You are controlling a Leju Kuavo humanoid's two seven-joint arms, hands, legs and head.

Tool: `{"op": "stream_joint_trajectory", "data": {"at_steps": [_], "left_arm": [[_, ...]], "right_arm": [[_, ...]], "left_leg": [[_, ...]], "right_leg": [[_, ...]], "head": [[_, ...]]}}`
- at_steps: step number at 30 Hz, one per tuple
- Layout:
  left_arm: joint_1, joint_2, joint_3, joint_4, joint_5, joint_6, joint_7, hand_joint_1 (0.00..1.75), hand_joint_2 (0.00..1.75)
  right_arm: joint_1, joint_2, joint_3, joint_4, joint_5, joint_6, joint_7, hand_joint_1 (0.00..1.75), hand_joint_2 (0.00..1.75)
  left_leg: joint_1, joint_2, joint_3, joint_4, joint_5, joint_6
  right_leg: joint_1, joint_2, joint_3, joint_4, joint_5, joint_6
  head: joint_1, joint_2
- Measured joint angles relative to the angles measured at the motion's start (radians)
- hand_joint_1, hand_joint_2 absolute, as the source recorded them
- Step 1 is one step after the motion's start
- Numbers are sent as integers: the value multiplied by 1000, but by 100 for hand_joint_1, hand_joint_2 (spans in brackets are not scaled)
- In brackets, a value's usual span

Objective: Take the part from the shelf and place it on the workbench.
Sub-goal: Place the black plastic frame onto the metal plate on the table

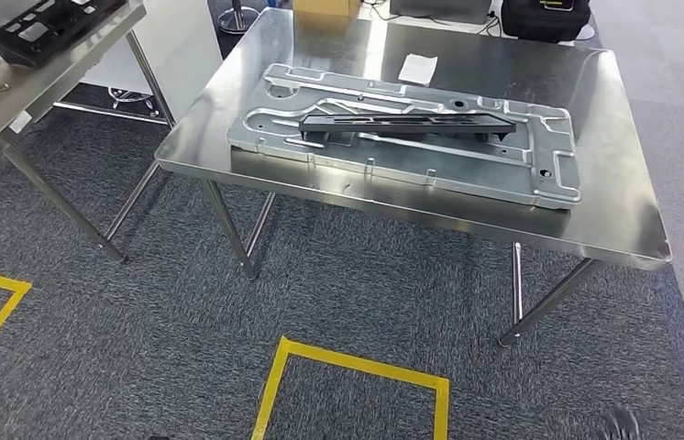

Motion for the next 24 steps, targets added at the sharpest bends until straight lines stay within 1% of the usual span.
{"op": "stream_joint_trajectory", "data": {"at_steps": [1, 2, 4, 5, 6, 7, 8, 9, 10, 11, 12, 13, 14, 15, 16, 17, 18, 19, 20, 21, 22, 23, 24], "left_arm": [[1, 0, 0, 1, 5, 0, -3, 0, 0], [2, -1, 0, 2, 7, 0, -4, 0, 0], [2, -2, 0, 3, 10, 1, -5, 0, 0], [3, -1, 0, 4, 11, 1, -5, 0, 0], [3, -1, 0, 4, 13, 1, -5, 0, 0], [3, 0, 0, 4, 16, 1, -6, 0, 0], [2, 0, 0, 5, 18, 1, -6, 0, 0], [1, 0, 0, 5, 19, 1, -6, 0, 0], [-1, 0, 0, 5, 21, 1, -8, 0, 0], [-3, 1, 0, 5, 24, 2, -10, 0, 0], [-6, 1, 0, 5, 29, 4, -14, 0, 0], [-8, 3, 0, 5, 35, 6, -20, 0, 0], [-7, 5, 0, 5, 43, 8, -27, 0, 0], [-6, 6, 0, 6, 53, 12, -35, 0, 0], [-6, 8, 0, 8, 63, 15, -42, 0, 0], [-5, 11, 0, 9, 73, 18, -50, 0, 0], [-6, 13, 0, 10, 83, 21, -59, 0, 0], [-7, 16, 0, 10, 92, 22, -67, 0, 0], [-7, 20, 1, 11, 101, 24, -77, 0, 0], [-6, 25, 2, 11, 110, 27, -87, 0, 0], [-5, 30, 4, 12, 119, 31, -98, 0, 0], [-5, 34, 5, 12, 126, 34, -107, 0, 0], [-4, 39, 6, 13, 133, 37, -115, 0, 0]], "right_arm": [[-38, -5, -78, 103, 31, -10, 1, 0, 0], [-65, -11, -138, 186, 48, -21, -2, 0, 0], [-101, -24, -225, 312, 65, -32, -14, 0, 0], [-116, -29, -255, 358, 70, -33, -19, 0, 0], [-129, -33, -279, 398, 74, -34, -21, 0, 0], [-141, -37, -301, 432, 79, -35, -23, 0, 0], [-151, -40, -318, 459, 83, -35, -24, 0, 0], [-159, -41, -334, 482, 86, -37, -23, 0, 0], [-167, -43, -348, 501, 89, -45, -17, 0, 0], [-174, -44, -362, 523, 94, -60, -5, 0, 0], [-182, -49, -378, 547, 103, -85, 9, 0, 0], [-192, -56, -395, 578, 115, -121, 25, 0, 0], [-205, -67, -414, 618, 132, -167, 37, 0, 0], [-217, -82, -433, 664, 151, -219, 49, 0, 0], [-228, -96, -447, 712, 172, -272, 62, 0, 0], [-236, -111, -458, 761, 192, -322, 77, 0, 0], [-240, -126, -466, 803, 210, -365, 94, 0, 0], [-243, -137, -470, 841, 227, -402, 113, 0, 0], [-246, -149, -473, 875, 242, -433, 135, 0, 0], [-250, -158, -474, 905, 257, -459, 159, 0, 0], [-255, -166, -474, 932, 271, -481, 184, 0, 0], [-260, -172, -474, 955, 284, -497, 208, 0, 0], [-264, -176, -474, 977, 298, -509, 231, 0, 0]], "left_leg": [[0, -1, -7, 17, -17, -4], [0, -2, -18, 49, -55, -7], [2, -3, -42, 161, -162, -12], [3, -3, -50, 221, -200, -15], [3, -3, -51, 266, -215, -16], [3, -2, -38, 282, -207, -17], [2, -1, -10, 265, -183, -15], [1, 5, 35, 215, -158, -10], [-3, 19, 87, 144, -151, -4], [-8, 33, 136, 71, -154, 3], [-14, 45, 169, 15, -162, 11], [-19, 49, 182, -16, -171, 18], [-22, 44, 182, -29, -166, 26], [-20, 38, 176, -33, -154, 34], [-18, 31, 168, -39, -140, 42], [-14, 25, 157, -44, -124, 50], [-11, 18, 142, -48, -109, 56], [-11, 9, 124, -48, -95, 60], [-11, 0, 106, -48, -83, 60], [-10, -10, 88, -47, -69, 58], [-9, -20, 69, -46, -56, 55], [-6, -28, 50, -44, -43, 50], [-3, -38, 31, -40, -31, 43]], "right_leg": [[-1, -7, -8, -2, 10, -9], [-2, -14, -19, -2, 21, -18], [1, -25, -46, 5, 40, -32], [4, -30, -63, 11, 49, -35], [7, -35, -82, 18, 58, -36], [10, -41, -102, 26, 66, -37], [13, -47, -120, 35, 73, -37], [15, -54, -136, 43, 79, -37], [17, -61, -150, 51, 84, -35], [19, -69, -159, 57, 90, -32], [19, -79, -165, 61, 97, -27], [18, -89, -167, 61, 104, -21], [16, -98, -167, 59, 113, -16], [14, -101, -167, 59, 117, -10], [12, -88, -170, 63, 106, -3], [10, -66, -175, 82, 75, 3], [7, -40, -184, 118, 25, 10], [4, -17, -194, 168, -30, 15], [1, -6, -204, 227, -72, 18], [-2, -2, -210, 279, -85, 21], [-5, 0, -207, 311, -69, 24], [-9, 2, -193, 318, -35, 26], [-14, 7, -160, 290, 3, 28]], "head": [[-1, 0], [-2, 0], [-6, 0], [-7, 0], [-7, 0], [-8, 0], [-8, 0], [-8, 0], [-8, 0], [-8, 0], [-8, 0], [-8, 0], [-8, 0], [-9, 0], [-9, 0], [-7, 0], [-5, 0], [-2, 0], [-1, 0], [0, 0], [1, 0], [1, 0], [1, 0]]}}
